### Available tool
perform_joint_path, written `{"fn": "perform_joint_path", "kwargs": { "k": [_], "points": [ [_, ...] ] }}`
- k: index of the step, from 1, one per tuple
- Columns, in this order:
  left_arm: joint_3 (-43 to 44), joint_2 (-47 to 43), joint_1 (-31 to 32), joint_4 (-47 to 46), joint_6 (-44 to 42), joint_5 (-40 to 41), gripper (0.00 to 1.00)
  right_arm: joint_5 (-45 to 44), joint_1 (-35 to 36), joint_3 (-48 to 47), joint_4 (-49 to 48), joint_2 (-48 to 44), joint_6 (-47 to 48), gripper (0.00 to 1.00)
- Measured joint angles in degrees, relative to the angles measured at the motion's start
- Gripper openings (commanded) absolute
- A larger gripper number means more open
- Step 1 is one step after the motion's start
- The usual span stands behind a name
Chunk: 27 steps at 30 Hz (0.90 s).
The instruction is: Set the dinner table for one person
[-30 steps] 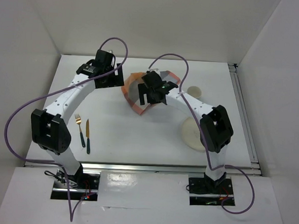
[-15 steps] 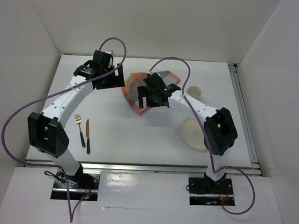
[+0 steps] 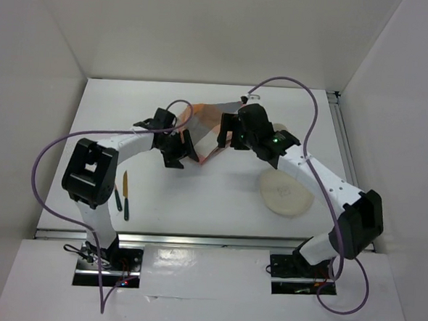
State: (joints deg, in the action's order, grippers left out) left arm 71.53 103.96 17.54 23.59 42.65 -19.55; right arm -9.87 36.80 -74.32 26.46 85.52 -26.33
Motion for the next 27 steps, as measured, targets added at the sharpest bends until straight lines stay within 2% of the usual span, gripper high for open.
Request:
{"fn": "perform_joint_path", "kwargs": {
  "k": [7,16,17,20,25,27],
  "points": [
    [-6.2,2.8,2.4,-9.9,13.5,-2.1,0.82,-2.1,-1.9,2.2,-0.2,-4.6,0.2,0.95],
    [-11.4,3.5,3.1,-23.5,22.8,-1.1,0.76,-2.1,-2.8,3.9,0.1,-4.6,0.2,0.95],
    [-11.6,3.7,3.2,-24.8,23.6,-1.1,0.71,-2.1,-2.8,4.0,0.1,-4.6,0.2,0.95],
    [-11.9,4.4,3.2,-27.5,23.8,-0.2,0.67,-2.1,-2.8,4.6,0.1,-4.6,0.0,0.95],
    [-11.9,5.3,3.3,-28.9,23.3,0.9,0.46,-2.0,-2.8,5.6,0.1,-4.7,-0.5,0.95],
    [-11.9,5.8,3.3,-29.2,23.2,1.0,0.42,-2.0,-2.8,6.2,0.1,-4.7,-0.8,0.95]
  ]
}}
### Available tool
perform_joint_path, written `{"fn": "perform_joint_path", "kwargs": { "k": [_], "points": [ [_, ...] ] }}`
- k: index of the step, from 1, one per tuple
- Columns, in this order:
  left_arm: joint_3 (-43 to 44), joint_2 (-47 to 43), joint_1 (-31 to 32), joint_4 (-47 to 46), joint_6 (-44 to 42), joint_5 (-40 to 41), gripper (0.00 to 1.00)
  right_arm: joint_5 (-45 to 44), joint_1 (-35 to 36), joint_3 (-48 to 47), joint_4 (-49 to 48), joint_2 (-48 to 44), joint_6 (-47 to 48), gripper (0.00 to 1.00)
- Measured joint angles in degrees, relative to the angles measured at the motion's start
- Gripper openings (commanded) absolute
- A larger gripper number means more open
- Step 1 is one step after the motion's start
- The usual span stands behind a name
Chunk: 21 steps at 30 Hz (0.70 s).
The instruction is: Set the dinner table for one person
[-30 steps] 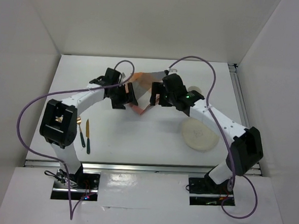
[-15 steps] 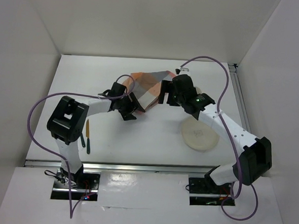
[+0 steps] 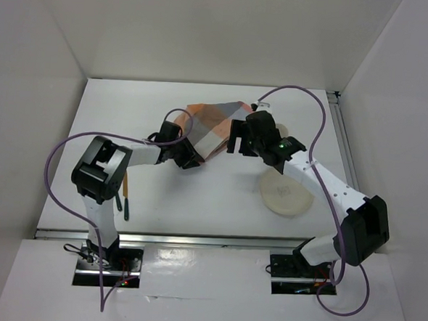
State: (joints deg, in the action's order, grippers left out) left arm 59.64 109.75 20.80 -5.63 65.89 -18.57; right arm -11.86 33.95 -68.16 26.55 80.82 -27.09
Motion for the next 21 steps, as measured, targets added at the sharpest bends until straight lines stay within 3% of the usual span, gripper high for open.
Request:
{"fn": "perform_joint_path", "kwargs": {
  "k": [5,11,21],
  "points": [
    [0.3,0.0,0.3,0.9,-1.3,0.9,0.31,0.0,0.0,0.3,0.0,0.0,-0.3,0.95],
    [3.6,-0.8,0.9,5.6,-3.9,2.8,0.0,0.1,0.0,1.2,0.0,0.0,-0.5,0.95],
    [17.0,-6.4,0.9,18.2,-8.8,5.8,0.0,0.4,-0.2,3.8,-0.2,-0.3,-0.5,0.97]
  ]
}}
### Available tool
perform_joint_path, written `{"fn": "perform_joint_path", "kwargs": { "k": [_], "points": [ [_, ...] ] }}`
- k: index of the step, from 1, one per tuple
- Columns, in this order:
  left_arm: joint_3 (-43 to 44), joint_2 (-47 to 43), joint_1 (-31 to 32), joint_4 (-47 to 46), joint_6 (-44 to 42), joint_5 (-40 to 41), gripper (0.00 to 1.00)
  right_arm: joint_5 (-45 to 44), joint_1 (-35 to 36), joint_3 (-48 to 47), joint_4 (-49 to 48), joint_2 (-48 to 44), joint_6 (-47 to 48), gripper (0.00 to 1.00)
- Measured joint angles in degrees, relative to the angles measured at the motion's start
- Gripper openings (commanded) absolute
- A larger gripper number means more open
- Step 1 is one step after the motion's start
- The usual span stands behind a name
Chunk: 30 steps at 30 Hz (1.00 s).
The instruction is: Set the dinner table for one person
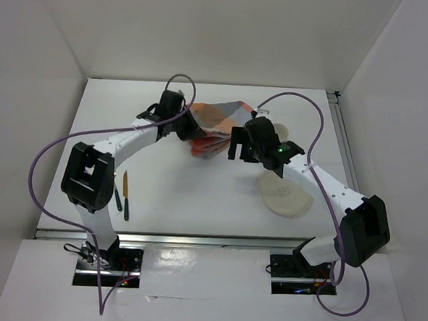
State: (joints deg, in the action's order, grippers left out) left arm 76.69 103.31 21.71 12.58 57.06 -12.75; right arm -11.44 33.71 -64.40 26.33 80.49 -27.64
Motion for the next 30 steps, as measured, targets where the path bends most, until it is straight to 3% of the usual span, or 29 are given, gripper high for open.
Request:
{"fn": "perform_joint_path", "kwargs": {
  "k": [9,12,17,23,30],
  "points": [
    [22.0,-0.7,-5.8,7.6,-3.0,0.5,0.0,6.5,0.0,1.9,-4.2,1.4,-1.5,0.93],
    [25.5,-0.3,-9.1,8.6,-2.9,-0.4,0.0,9.3,0.0,1.6,-6.8,5.2,-4.4,0.85],
    [30.1,3.5,-12.7,9.4,-2.5,-3.6,0.0,9.9,1.9,-4.0,-9.4,17.0,-7.5,0.82],
    [33.2,8.5,-14.4,11.0,-1.6,-7.8,0.0,-1.6,12.7,-25.7,-8.7,36.1,2.7,0.84],
    [33.5,9.1,-17.4,11.6,-1.3,-11.3,0.0,-10.7,19.2,-29.0,-9.0,42.6,17.5,0.84]
  ]
}}
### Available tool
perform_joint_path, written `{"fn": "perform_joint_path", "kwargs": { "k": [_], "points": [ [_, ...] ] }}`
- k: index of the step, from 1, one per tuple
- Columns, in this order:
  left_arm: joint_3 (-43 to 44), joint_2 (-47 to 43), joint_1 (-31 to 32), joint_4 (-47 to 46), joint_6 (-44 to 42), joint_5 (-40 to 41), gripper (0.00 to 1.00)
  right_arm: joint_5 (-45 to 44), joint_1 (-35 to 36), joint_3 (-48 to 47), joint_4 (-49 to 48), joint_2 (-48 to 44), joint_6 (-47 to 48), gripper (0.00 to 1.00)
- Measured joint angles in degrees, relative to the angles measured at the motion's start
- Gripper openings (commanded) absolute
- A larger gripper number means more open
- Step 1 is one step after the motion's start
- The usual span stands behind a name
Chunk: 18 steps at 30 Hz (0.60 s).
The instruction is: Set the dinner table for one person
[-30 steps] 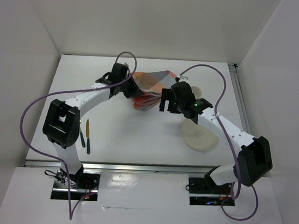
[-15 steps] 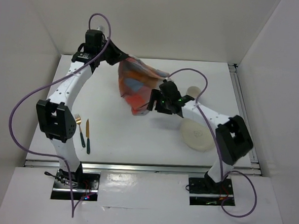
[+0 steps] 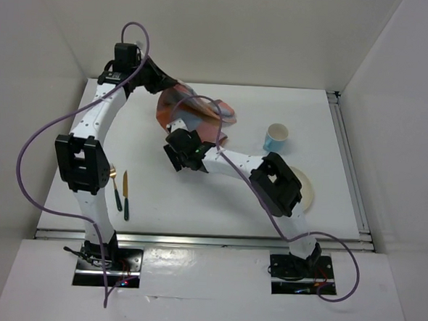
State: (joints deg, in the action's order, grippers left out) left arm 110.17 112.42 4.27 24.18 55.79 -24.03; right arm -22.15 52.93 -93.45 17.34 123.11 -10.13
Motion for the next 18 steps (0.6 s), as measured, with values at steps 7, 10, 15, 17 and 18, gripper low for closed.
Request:
{"fn": "perform_joint_path", "kwargs": {
  "k": [7,10,15,17,18],
  "points": [
    [0.0,0.0,-2.8,-1.2,0.8,-2.8,0.0,-6.0,-1.1,-2.5,-0.3,3.1,8.9,0.68],
    [0.0,0.0,-2.9,-1.7,1.4,-3.4,0.0,-7.8,-1.3,-3.5,-0.7,4.6,10.9,0.53],
    [-0.1,0.0,-2.8,-1.9,1.4,-4.3,0.0,-9.5,-1.3,-3.7,-0.7,5.5,12.7,0.25],
    [-0.5,0.0,-2.7,-2.2,1.5,-4.4,0.0,-10.3,-1.3,-3.7,-0.7,5.5,12.7,0.15],
    [-0.7,0.0,-2.7,-2.4,1.5,-4.4,0.0,-10.6,-1.3,-3.7,-0.7,5.5,12.6,0.1]
  ]
}}
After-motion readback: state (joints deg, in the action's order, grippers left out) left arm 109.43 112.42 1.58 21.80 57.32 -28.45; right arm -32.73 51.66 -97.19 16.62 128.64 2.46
